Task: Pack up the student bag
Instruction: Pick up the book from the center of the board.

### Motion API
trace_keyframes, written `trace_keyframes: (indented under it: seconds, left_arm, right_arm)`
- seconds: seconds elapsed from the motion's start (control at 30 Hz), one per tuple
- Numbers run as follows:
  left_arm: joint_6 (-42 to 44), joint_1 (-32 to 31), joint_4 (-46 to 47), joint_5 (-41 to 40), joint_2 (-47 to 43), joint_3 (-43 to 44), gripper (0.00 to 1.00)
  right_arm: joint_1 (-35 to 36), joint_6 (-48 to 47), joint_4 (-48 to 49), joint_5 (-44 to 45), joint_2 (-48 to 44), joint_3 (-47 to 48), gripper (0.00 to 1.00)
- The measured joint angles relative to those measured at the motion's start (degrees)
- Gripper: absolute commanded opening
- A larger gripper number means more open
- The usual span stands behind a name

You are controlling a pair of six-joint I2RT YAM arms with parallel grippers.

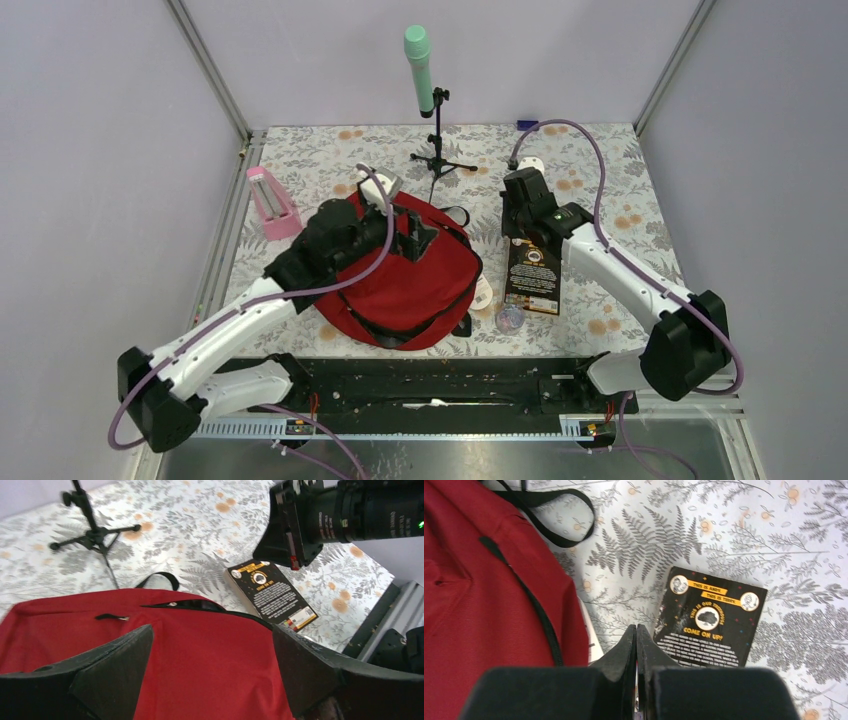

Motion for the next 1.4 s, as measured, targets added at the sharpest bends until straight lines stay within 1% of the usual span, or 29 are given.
trace_keyframes:
  seconds: [0.2,0.33,0.47,0.57,0.6,0.7,0.77,0.8,0.93,1.03,1.13,1.23,1.4]
  left_arm:
    - [-6.23,-3.87,8.55,0.22,7.26,-3.06,0.95]
    - [-9.92,-6.47,13.22,0.35,13.00,-3.26,0.95]
    - [-13.16,-7.63,16.87,0.83,17.68,-3.26,0.94]
    - [-14.93,-7.74,18.64,1.18,20.39,-3.10,0.94]
    - [-15.45,-7.74,19.12,1.31,21.59,-2.78,0.94]
    - [-16.90,-7.85,19.91,2.10,26.32,-0.09,0.94]
    - [-17.81,-7.98,20.33,2.73,29.83,2.51,0.94]
    - [-18.32,-8.04,20.65,3.17,31.89,4.13,0.94]
    - [-20.20,-8.48,21.22,4.66,39.65,10.34,0.94]
    - [-21.38,-8.92,21.20,5.99,45.20,14.71,0.94]
    - [-22.36,-9.29,21.05,6.78,49.55,17.79,0.94]
    - [-23.15,-9.44,20.46,7.10,53.24,20.33,0.94]
    - [-24.37,-9.49,19.37,7.74,56.41,21.16,0.94]
  right_arm:
    - [0.00,0.02,2.80,-3.32,-0.61,0.02,0.00]
    - [-0.02,0.39,3.45,-2.14,-1.20,-0.09,0.01]
    - [-1.42,2.16,3.74,0.44,-3.87,-2.45,0.32]
    - [-5.53,3.61,3.67,0.52,-6.40,-6.45,0.63]
    - [-7.02,4.28,3.63,0.48,-7.08,-7.80,0.71]
    - [-14.10,5.66,3.19,-1.40,-9.73,-13.49,0.89]
    - [-19.06,6.29,2.93,-3.23,-11.04,-16.37,0.96]
    - [-22.84,6.75,2.78,-4.79,-12.00,-18.32,0.99]
    - [-33.59,8.74,2.64,-9.77,-13.88,-22.82,1.00]
    - [-38.47,10.27,3.80,-13.73,-13.99,-25.57,1.00]
    - [-40.94,11.37,4.76,-17.29,-12.66,-27.43,1.00]
    - [-41.29,11.87,5.99,-20.98,-10.23,-28.04,1.00]
    - [-41.29,11.93,9.14,-29.16,-6.51,-28.39,0.98]
